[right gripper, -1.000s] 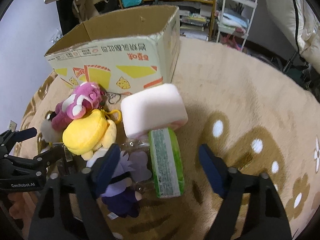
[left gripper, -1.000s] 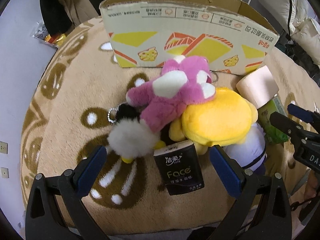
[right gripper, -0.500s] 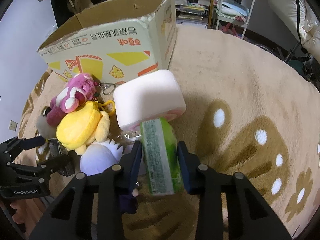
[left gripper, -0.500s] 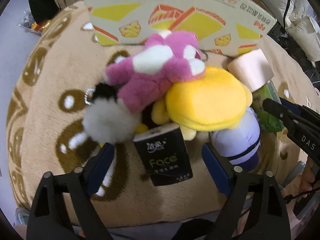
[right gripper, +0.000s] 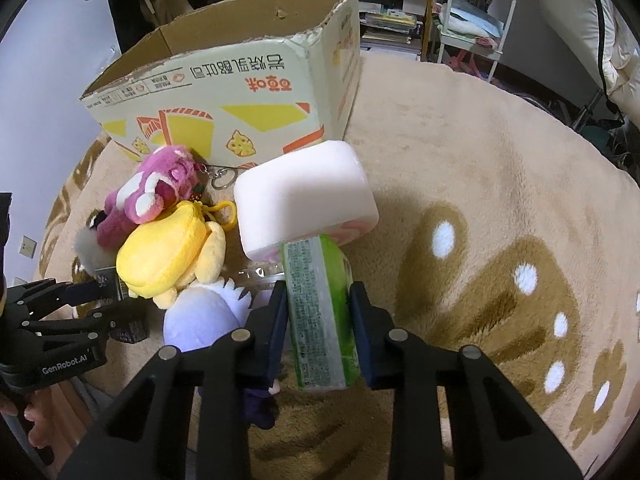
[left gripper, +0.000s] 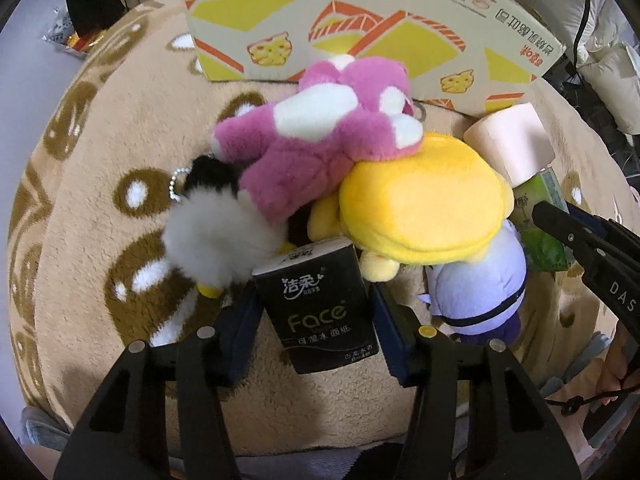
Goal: Organize soft objects
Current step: 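Lift black tissue pack with left tool while right tool lifts green pack toward box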
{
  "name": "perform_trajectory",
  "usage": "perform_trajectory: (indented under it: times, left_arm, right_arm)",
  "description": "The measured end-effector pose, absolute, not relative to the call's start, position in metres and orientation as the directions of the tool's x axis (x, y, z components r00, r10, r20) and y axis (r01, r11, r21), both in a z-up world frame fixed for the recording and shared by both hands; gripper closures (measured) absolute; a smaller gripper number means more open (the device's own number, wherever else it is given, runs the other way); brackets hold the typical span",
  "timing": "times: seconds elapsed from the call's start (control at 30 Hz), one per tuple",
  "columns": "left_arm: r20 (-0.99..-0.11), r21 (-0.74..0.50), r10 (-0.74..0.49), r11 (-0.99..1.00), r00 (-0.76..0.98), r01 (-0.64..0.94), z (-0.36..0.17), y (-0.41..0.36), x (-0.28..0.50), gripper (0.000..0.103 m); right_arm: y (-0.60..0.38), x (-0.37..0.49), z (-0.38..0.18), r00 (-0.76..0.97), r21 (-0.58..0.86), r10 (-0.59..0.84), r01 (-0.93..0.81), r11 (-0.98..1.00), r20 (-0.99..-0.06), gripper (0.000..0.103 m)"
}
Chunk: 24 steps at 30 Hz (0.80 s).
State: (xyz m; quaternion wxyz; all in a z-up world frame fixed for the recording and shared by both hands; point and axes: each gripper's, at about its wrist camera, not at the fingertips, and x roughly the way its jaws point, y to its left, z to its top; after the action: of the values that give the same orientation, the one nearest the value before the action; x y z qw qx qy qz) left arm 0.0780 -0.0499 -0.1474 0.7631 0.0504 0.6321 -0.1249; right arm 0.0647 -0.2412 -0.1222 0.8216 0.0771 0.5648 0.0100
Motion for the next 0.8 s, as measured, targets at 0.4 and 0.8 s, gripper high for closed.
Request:
perform_trajectory:
  times: [0.4, 0.8]
  left_arm:
    - [-0.944, -0.019, -0.098, 0.969, 0.314, 0.245, -0.109, -0.043, 0.062, 0.051]
    - [-0.842, 0.074, -0.045, 0.978, 0.538, 0.197, -0.070, -0.040, 0.041, 0.051]
  right_arm:
    - [-0.240, 0.049, -0.091, 0.485, 0.151, 0.107, 0.052, 0.987, -0.868, 0.072]
    - [-0.236, 0.024, -0.047, 0.665, 0.131, 0.078, 0.030, 0.991, -0.743, 0.072]
